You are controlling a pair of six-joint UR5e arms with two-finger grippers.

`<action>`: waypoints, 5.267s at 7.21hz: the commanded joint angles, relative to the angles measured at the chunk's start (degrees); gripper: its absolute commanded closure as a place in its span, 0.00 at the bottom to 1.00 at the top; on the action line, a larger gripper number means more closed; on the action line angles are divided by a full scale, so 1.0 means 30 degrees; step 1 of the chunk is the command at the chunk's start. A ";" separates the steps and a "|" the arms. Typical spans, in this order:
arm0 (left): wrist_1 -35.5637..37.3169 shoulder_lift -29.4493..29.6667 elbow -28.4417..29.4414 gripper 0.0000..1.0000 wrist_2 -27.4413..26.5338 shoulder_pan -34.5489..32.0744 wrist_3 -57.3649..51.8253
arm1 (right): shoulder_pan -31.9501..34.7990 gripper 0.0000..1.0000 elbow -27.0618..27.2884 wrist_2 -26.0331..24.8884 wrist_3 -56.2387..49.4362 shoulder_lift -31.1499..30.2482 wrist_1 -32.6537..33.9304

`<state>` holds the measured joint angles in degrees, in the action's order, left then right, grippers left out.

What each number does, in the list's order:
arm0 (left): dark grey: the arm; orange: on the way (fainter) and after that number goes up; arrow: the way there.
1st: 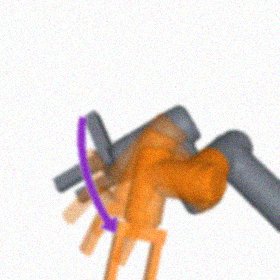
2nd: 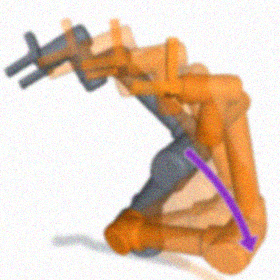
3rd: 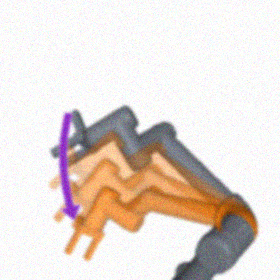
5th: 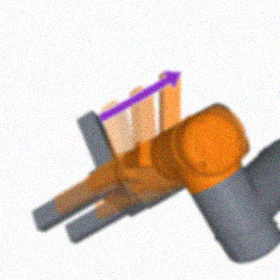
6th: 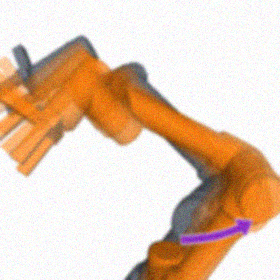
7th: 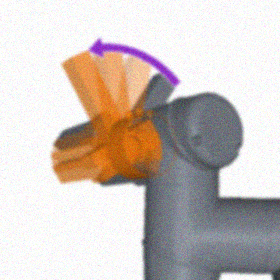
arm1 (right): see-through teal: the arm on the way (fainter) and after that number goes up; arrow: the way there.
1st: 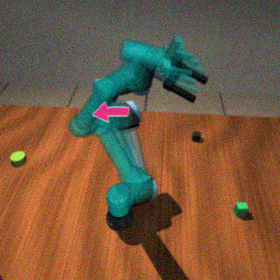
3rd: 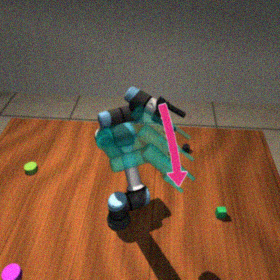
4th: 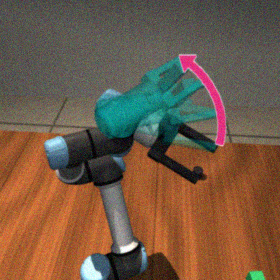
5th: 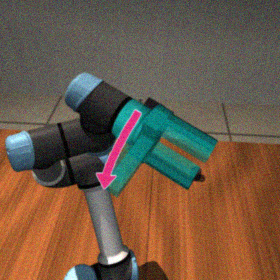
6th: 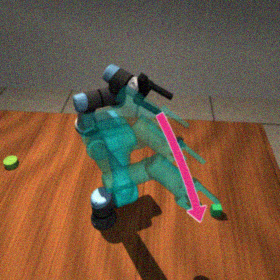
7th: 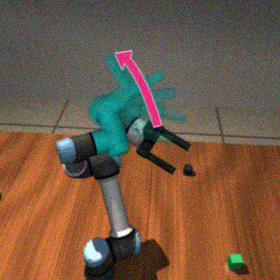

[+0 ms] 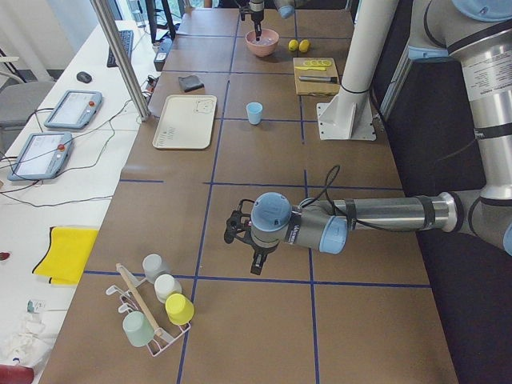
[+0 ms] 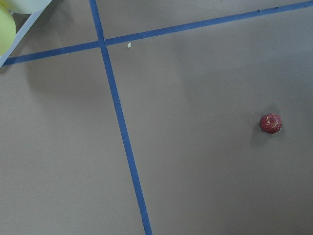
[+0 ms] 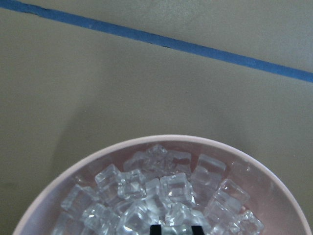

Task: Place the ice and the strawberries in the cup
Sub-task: 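Lower the right gripper into the bowl and grasp a third ice cube, then carry the ice cube with the right gripper over the blue cup and release, then move the right gripper back over the bowl while the left gripper lowers to the strawberry, then close the left gripper on the red strawberry and lift it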

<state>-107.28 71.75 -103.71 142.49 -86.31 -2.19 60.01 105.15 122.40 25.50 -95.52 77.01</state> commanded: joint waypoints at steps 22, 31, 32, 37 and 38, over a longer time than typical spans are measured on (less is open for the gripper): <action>-0.1269 0.0804 -0.0059 0.00 0.0173 0.1897 0.6459 | -0.9497 0.01 -0.1850 -0.4601 2.3608 1.5356 0.2149; -0.3350 0.4179 -0.0148 0.00 -0.8854 1.3388 1.9218 | -0.3071 0.01 0.6317 0.0598 1.4145 0.4096 0.2983; -0.3321 0.4325 -0.0030 0.00 -0.8854 1.3389 1.9276 | -0.3100 0.01 0.6259 0.0540 1.4174 0.4096 0.2983; -0.3321 0.4590 0.1026 0.02 -0.8708 1.3301 1.9188 | -0.3100 0.01 0.6170 0.0510 1.4175 0.4155 0.2983; -0.3321 0.4619 0.1113 0.03 -0.8795 1.3330 1.9188 | -0.3100 0.01 0.6199 0.0510 1.4175 0.4126 0.2983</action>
<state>-117.27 85.58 -100.61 116.28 -46.38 55.37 50.71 123.65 123.93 68.03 -83.08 85.96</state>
